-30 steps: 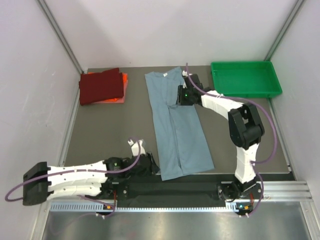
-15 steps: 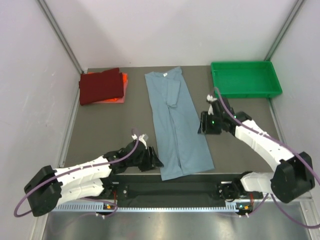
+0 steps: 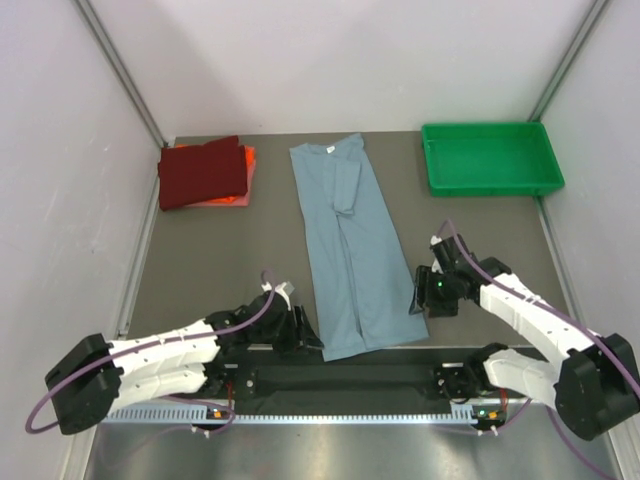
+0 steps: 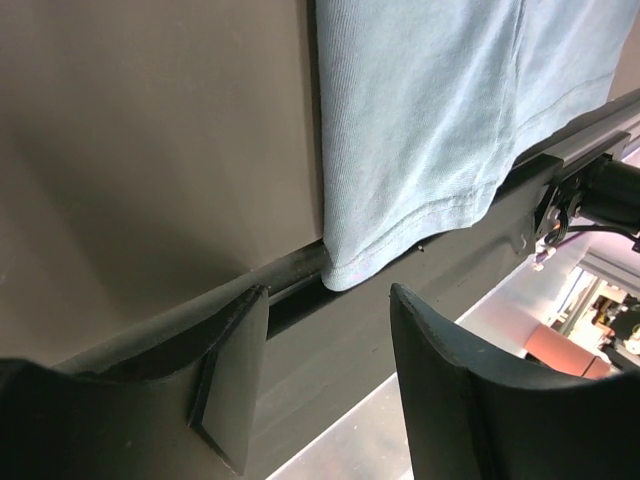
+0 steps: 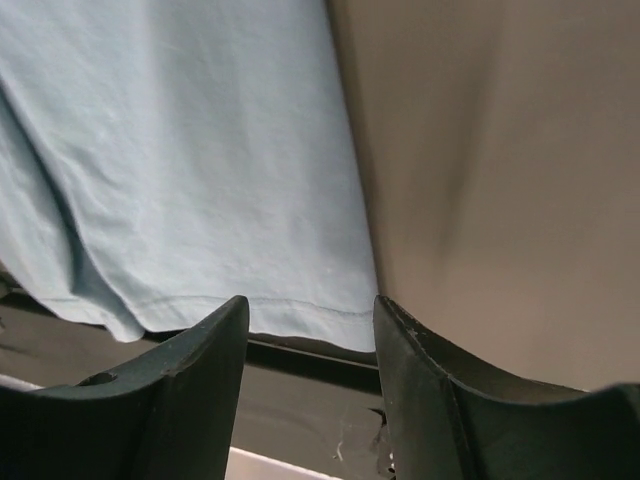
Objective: Fold and stack the t-shirts
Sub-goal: Fold the tshirt
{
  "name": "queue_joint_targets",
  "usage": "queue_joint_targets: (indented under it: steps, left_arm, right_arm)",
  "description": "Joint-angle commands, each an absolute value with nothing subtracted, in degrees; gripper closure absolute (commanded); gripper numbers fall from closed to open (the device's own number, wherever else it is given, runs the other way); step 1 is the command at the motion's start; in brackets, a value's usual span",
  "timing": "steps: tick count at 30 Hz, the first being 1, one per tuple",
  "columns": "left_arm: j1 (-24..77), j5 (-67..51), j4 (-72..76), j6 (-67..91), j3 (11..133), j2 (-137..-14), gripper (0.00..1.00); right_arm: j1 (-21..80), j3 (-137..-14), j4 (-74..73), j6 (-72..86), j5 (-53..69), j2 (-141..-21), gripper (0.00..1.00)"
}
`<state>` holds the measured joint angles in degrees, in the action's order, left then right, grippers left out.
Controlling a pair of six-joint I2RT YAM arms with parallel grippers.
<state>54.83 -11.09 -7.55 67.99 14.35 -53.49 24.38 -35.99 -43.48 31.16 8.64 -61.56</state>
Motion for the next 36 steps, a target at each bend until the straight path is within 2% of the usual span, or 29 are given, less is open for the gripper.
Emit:
queue_joint_targets:
  steps: [1, 17, 24, 36]
  left_arm:
    - [55.8, -11.3, -4.3, 70.9, 12.9, -54.0, 0.43]
    - [58.3, -12.0, 10.1, 74.6, 9.2, -61.0, 0.46]
    - [58.4, -11.5, 11.7, 74.4, 8.9, -61.7, 0.47]
    - [59.9, -12.3, 15.5, 75.3, 8.6, -65.9, 0.49]
  right_arm:
    - [23.1, -34.1, -43.9, 33.1, 7.3, -59.2, 0.47]
    - [22.6, -28.1, -41.7, 34.0, 11.1, -57.3, 0.51]
    - [22.8, -25.4, -40.2, 34.4, 13.1, -56.7, 0.55]
    - [22.7, -24.5, -40.9, 34.5, 11.6, -54.2, 0.55]
